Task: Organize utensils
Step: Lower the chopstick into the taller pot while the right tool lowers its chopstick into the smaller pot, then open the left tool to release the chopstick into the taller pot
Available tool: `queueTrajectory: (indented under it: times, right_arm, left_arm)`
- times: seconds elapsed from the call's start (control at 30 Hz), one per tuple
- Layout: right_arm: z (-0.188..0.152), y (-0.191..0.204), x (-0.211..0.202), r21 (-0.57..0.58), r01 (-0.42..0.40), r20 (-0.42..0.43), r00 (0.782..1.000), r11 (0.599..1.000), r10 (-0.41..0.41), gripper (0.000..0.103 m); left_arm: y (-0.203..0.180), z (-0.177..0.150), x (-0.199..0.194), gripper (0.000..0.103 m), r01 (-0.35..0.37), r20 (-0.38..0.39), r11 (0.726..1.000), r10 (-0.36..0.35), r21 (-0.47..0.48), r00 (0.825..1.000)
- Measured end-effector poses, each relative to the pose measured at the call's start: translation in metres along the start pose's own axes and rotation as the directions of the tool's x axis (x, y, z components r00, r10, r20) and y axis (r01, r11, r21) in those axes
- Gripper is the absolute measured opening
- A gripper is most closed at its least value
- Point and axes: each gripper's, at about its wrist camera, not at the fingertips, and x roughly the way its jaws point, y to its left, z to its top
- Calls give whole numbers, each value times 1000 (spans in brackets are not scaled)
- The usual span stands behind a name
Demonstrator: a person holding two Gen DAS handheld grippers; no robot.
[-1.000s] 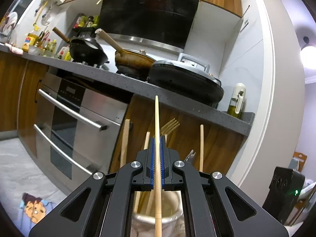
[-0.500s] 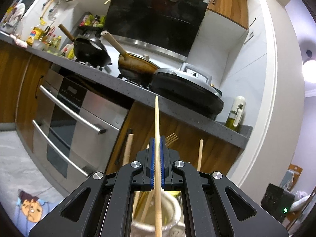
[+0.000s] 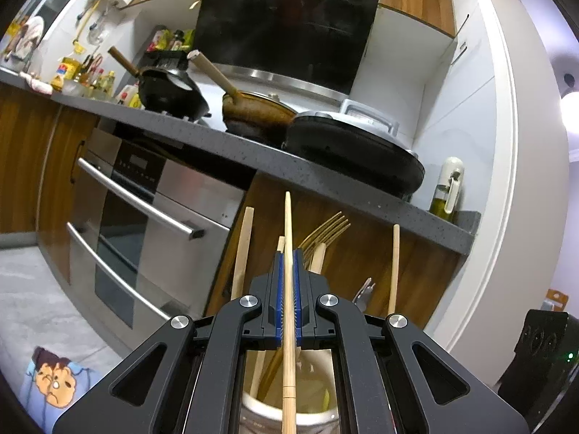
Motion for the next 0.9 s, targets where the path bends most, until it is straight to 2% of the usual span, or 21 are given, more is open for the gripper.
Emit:
queueTrajectory:
  times: [0.23,0.3,0.33,0.37,0.4,0.43,0.53,0.7,0.8,0.9]
  right_arm:
    - [-2,-1,8,17,-13,-57,998,1000,14,5]
    - [-1,-3,10,30,-23,-74,997,999,25,9]
    - [-1,-4,10,32,-18,-74,997,999,21,13]
    - [1,-4,9,35,-20,-70,997,999,22,26]
    - [2,-4,8,41,-28,-66,997,999,31,44]
    - [4,-5,4,52,-34,-51,998,998,36,46]
    - [15,-3,-3,44,-42,-37,998,998,44,46]
    - [44,1,-14,72,-146,-46,988,987,149,46]
    - [61,4,-9,123,-231,-95,965,965,243,46]
    - [71,12,3,179,-302,-158,931,936,331,46]
  left_arm:
    - [5,3,-11,5,12,1,1000,-12,-24,1000]
    - [5,5,-11,5,13,0,1000,-13,-27,1000]
    - [5,4,-11,5,12,-1,1000,-12,-24,1000]
    - [5,4,-11,5,13,-1,1000,-13,-23,1000]
    - [5,6,-13,5,15,-3,1000,-15,-23,1000]
    - [4,6,-15,5,18,-4,1000,-18,-22,1000]
    - [-1,10,-27,5,36,-11,999,-36,-2,999]
    - [-8,12,-54,5,58,-37,996,-55,72,998]
    - [-14,9,-67,5,59,-58,988,-51,145,997]
    - [-18,7,-79,5,65,-65,980,-54,186,996]
